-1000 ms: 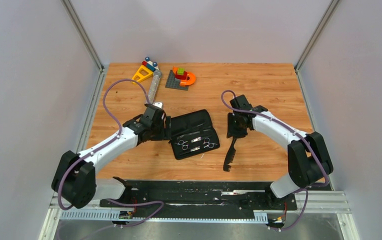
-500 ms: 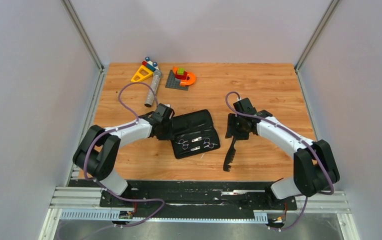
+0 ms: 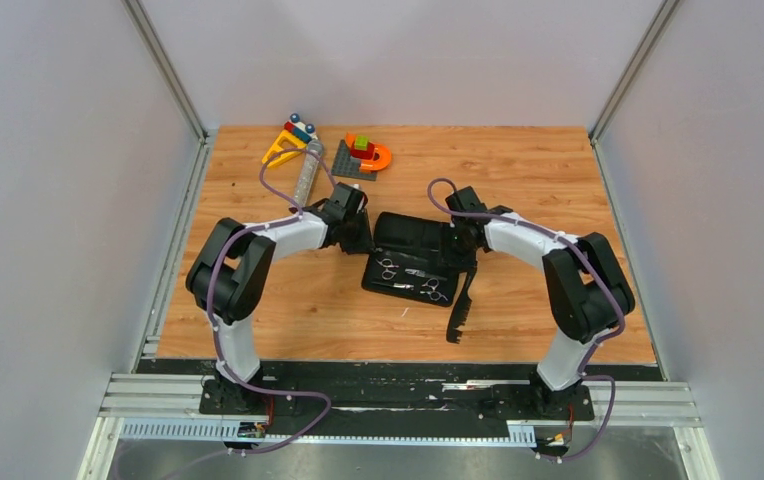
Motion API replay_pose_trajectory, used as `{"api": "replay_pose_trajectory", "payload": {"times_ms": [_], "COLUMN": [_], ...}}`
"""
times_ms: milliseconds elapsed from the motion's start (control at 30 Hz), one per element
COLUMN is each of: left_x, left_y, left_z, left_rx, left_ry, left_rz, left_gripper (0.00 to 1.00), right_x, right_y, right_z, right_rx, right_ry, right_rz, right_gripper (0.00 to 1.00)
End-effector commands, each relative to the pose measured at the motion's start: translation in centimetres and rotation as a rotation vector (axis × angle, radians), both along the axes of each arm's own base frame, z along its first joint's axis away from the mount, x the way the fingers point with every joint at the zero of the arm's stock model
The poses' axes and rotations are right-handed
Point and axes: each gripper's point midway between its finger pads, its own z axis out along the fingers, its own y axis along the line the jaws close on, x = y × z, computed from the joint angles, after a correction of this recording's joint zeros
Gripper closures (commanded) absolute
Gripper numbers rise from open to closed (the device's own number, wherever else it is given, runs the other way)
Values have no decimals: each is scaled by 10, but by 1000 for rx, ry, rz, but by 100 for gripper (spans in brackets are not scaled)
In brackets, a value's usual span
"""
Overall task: Sort the hair-cutting tools
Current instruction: Move the hairdressing tool bag to the center of the board.
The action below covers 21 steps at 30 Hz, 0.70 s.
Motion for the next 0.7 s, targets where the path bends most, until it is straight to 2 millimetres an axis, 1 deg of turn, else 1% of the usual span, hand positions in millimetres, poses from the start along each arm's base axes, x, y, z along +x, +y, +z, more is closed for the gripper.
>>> {"api": "replay_pose_trajectory", "payload": {"times_ms": [0, 33, 67, 100, 133, 167, 200, 233, 267, 300, 433, 467, 500, 533, 567, 600, 633, 667], "left_x": [8, 16, 20, 30, 41, 45, 56, 59, 69, 72, 97, 107, 111, 119, 122, 128, 131, 133], "left_y": [-8, -12, -12, -16, -19, -20, -22, -23, -26, -26, -31, -33, -33, -35, -35, -35, -34, -30], "left_z": [-20, -15, -19, -13, -12, -13, -12, -13, -12, -12, -6, -2, 0, 6, 8, 17, 26, 32], "left_rx": [10, 4, 9, 3, 0, 1, -3, -4, -7, -5, -18, -23, -24, -28, -27, -31, -33, -23], "left_ry": [54, 39, 45, 26, 13, 18, 8, 13, 2, 0, -47, -66, -71, -91, -99, -121, -138, -156], "left_rz": [9, 3, 4, -1, -2, -2, -2, -4, -4, -4, 0, -3, -5, -11, -11, -14, -11, -9], "left_gripper": [73, 73, 73, 73, 73, 73, 72, 72, 72, 72, 71, 69, 68, 64, 62, 54, 52, 46], "right_x": [42, 49, 56, 64, 73, 83, 92, 100, 108, 116, 142, 149, 155, 161, 166, 170, 170, 168], "right_y": [-2, -4, -6, -8, -10, -12, -14, -17, -19, -22, -30, -34, -37, -39, -40, -41, -42, -43], "right_z": [-2, -5, -8, -10, -13, -11, -13, -12, -10, -8, 7, 11, 15, 22, 30, 39, 50, 59], "right_rx": [-36, -47, -57, -65, -71, -69, -71, -73, -75, -76, -68, -66, -62, -57, -53, -50, -48, -46], "right_ry": [-68, -70, -72, -76, -80, -92, -95, -105, -120, -132, -189, -202, -214, -233, -253, -273, -292, -302], "right_rz": [-44, -51, -57, -64, -71, -81, -87, -93, -96, -98, -111, -121, -125, -129, -127, -124, -119, -117], "right_gripper": [66, 68, 69, 69, 69, 70, 70, 70, 70, 70, 70, 70, 69, 69, 68, 66, 64, 62]}}
